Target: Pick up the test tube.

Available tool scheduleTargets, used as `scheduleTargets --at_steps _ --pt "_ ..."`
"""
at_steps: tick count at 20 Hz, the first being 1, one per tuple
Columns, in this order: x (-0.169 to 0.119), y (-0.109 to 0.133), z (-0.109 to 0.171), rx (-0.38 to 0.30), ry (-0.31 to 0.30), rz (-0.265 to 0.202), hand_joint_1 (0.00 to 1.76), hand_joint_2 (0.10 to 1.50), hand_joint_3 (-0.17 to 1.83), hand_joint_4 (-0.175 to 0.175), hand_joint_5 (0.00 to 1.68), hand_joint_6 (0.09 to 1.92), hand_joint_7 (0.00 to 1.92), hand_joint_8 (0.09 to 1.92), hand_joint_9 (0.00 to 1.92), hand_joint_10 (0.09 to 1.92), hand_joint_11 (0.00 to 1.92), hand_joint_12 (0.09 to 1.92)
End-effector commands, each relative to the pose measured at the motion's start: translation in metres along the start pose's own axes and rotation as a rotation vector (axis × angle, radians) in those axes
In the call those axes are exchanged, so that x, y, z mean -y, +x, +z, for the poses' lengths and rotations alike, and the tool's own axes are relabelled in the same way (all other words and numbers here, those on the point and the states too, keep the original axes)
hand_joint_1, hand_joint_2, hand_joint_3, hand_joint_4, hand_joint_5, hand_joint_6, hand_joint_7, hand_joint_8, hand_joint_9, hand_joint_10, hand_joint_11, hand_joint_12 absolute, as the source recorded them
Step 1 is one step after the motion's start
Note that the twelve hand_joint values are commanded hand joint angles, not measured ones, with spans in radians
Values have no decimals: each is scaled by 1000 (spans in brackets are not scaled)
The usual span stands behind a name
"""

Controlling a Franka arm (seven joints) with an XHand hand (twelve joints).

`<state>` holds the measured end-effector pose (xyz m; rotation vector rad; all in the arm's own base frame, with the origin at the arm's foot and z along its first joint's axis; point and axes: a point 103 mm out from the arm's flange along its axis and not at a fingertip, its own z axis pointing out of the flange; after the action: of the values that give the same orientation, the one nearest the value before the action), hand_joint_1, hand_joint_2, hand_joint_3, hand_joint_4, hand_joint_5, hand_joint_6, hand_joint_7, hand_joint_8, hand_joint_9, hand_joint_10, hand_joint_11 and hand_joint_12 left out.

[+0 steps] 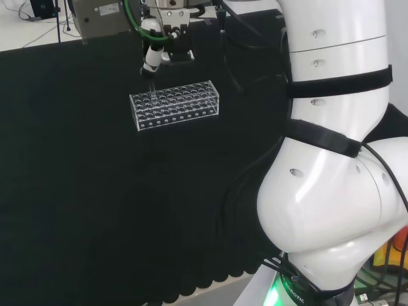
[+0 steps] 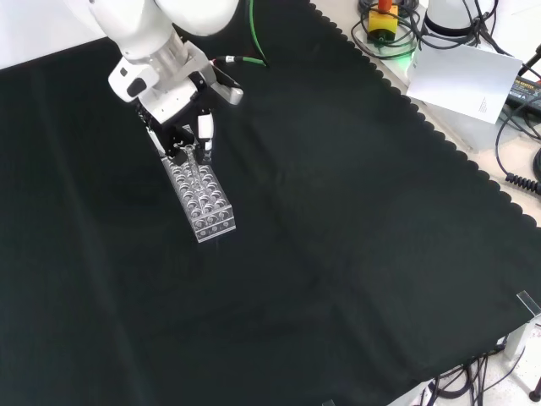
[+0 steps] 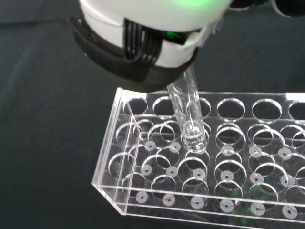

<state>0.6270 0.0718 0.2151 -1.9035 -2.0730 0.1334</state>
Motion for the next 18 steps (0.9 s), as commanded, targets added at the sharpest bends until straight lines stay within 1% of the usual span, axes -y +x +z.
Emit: scheduleTargets --at_steps 1,7,10,13,16,18 --pt "4 -2 -18 -31 -11 7 1237 590 670 -175 1479 279 1825 379 1844 176 1578 683" --pt "9 0 -37 -43 -4 8 1237 586 676 -175 1481 278 1825 379 1848 173 1578 682" --pt "12 2 -46 -37 -3 -1 1238 585 678 -175 1481 278 1825 380 1848 172 1578 681" --pt "17 1 -58 -39 -16 -9 1238 584 680 -175 1482 278 1825 380 1848 170 1578 680" --pt "20 4 -68 -36 -27 -4 1238 583 681 -175 1482 277 1825 380 1849 169 1579 679" --pt "24 5 -76 -32 -39 -15 1238 583 682 -175 1482 277 1825 381 1849 168 1579 679"
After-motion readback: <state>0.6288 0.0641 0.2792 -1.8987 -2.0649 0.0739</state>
